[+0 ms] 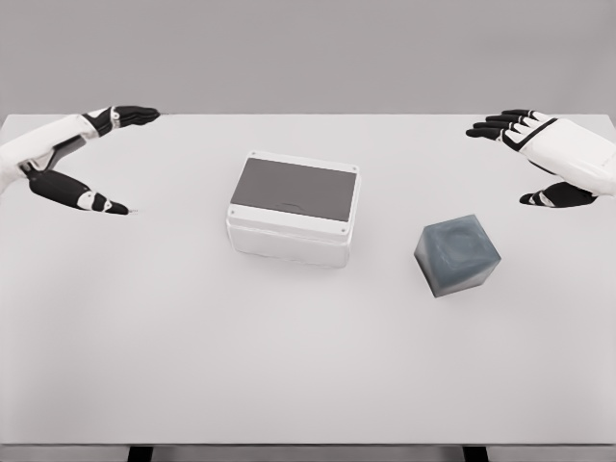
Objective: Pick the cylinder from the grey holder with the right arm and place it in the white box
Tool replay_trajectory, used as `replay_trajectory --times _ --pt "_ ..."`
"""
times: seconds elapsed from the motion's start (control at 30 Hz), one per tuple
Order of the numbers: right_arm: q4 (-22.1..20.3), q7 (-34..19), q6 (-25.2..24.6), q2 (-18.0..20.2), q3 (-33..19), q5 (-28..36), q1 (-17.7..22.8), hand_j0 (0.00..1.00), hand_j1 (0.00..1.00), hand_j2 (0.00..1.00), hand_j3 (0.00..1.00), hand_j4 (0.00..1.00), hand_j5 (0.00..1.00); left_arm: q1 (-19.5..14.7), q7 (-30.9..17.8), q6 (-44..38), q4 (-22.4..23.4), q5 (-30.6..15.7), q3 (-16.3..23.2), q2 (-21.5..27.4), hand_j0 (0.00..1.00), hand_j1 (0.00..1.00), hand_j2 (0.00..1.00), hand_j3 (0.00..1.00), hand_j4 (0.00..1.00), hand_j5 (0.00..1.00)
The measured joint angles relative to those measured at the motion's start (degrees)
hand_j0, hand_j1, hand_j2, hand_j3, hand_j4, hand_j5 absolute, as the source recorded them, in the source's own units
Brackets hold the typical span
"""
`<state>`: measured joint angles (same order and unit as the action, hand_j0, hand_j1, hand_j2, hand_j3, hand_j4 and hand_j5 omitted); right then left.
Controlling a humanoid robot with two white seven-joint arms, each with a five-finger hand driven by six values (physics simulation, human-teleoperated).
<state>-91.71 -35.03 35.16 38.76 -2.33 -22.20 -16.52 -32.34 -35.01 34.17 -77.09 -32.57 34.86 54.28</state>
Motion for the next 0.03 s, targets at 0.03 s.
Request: replay_trajectory --times 0.03 --pt "-0.01 0.00 0.00 0.00 0.01 0.00 0.00 1.00 1.00 1.00 1.00 1.00 1.00 0.44 0.00 0.28 0.00 0.10 0.00 0.48 1.00 1.00 1.00 1.00 1.00 1.00"
